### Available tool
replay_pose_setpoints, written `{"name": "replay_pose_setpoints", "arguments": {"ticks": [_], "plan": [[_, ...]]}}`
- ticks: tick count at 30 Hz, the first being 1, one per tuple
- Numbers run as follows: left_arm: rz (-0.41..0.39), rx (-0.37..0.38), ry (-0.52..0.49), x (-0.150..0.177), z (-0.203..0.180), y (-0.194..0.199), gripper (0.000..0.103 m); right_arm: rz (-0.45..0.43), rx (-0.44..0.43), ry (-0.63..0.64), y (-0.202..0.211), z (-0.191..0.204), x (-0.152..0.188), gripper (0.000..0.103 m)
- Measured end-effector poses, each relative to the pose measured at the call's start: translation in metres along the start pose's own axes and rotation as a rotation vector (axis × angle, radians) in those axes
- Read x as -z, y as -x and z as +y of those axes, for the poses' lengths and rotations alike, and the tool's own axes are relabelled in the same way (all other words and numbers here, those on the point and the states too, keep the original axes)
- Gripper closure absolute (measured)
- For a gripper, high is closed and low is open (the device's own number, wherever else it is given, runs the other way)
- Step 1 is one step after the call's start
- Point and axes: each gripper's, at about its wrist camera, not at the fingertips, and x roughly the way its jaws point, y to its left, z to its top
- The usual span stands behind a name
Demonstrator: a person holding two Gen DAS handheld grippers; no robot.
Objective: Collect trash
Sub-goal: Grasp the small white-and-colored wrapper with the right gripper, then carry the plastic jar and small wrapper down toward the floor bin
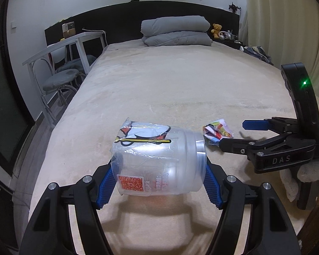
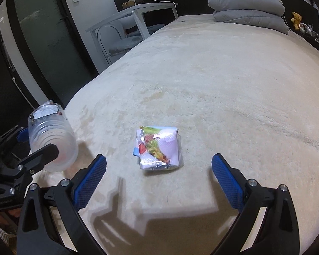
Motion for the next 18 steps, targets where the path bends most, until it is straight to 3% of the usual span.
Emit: {"name": "replay_pose_setpoints", "arguments": {"ticks": [4,8,18], "plan": [[-0.001,-0.009,0.008,0.001,0.006,-0.001,0.034,0.016,0.019,0.030,-0.014,0.004,-0.005,0.024],[0.009,-0.005,-0.004,0.003,0.006,-0.004,0.034,0.033,0.038,0.034,-0.019,0.004,-0.005,0.054],[-0.036,0.000,0.011,-0.003,0.007,0.017,0.034,0.007,-0.005,0.016,0.009,0.005,0.001,0.054]]}}
